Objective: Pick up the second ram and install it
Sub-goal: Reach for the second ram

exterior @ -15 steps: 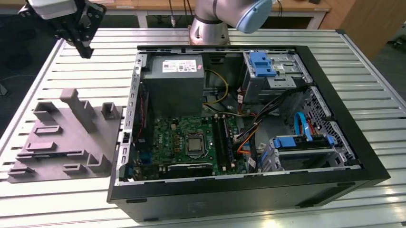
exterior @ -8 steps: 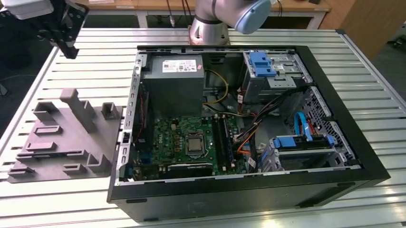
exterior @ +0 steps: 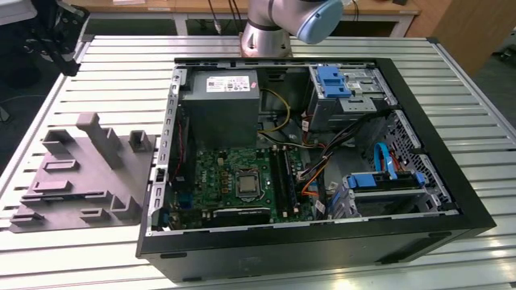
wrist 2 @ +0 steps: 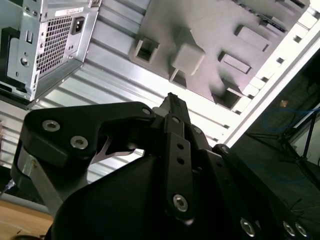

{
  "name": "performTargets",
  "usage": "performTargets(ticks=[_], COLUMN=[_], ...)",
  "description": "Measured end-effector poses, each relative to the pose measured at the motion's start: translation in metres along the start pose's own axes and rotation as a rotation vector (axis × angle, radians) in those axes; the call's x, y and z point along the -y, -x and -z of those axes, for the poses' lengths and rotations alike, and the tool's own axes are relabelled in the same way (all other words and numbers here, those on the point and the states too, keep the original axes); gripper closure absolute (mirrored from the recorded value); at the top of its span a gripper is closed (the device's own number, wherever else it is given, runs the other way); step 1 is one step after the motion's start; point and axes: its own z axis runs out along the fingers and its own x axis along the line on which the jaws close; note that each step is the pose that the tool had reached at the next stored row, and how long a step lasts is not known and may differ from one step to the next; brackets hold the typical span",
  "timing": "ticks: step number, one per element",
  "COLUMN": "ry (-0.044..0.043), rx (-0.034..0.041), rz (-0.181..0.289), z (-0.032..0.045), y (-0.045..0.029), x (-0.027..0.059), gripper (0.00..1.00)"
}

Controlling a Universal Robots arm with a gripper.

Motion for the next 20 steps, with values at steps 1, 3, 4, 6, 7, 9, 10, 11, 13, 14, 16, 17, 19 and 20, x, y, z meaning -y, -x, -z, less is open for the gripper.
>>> performTargets(ticks=[1,3,4,6,7,9,10,11,13,14,16,17,19,20], ry=[0.0,0.0,0.0,-0.0001,0.0,0.0,0.0,0.0,0.0,0.0,0.0,0.0,0.0001,0.0], rx=[0.0,0.0,0.0,-0.0001,-0.0001,-0.0001,-0.0001,-0.0001,0.0,-0.0001,-0.0001,0.0,0.0,-0.0001], rz=[0.0,0.0,0.0,0.0,0.0,0.0,0.0,0.0,0.0,0.0,0.001,0.001,0.001,0.001], z=[-0.0003,-0.0008,-0.0011,-0.0018,-0.0024,-0.0037,-0.0044,-0.005,-0.0064,-0.007,-0.0086,-0.0094,-0.011,-0.0116], y=[-0.0016,-0.0051,-0.0068,-0.0096,-0.0104,-0.0117,-0.0124,-0.013,-0.0145,-0.0152,-0.0168,-0.0176,-0.0196,-0.0207], x=[0.0001,0.0005,0.0008,0.0016,0.0024,0.0043,0.0055,0.0067,0.0094,0.0107,0.0132,0.0144,0.0167,0.0178], gripper=[0.9,0.9,0.9,0.9,0.9,0.9,0.9,0.9,0.9,0.9,0.9,0.9,0.9,0.9])
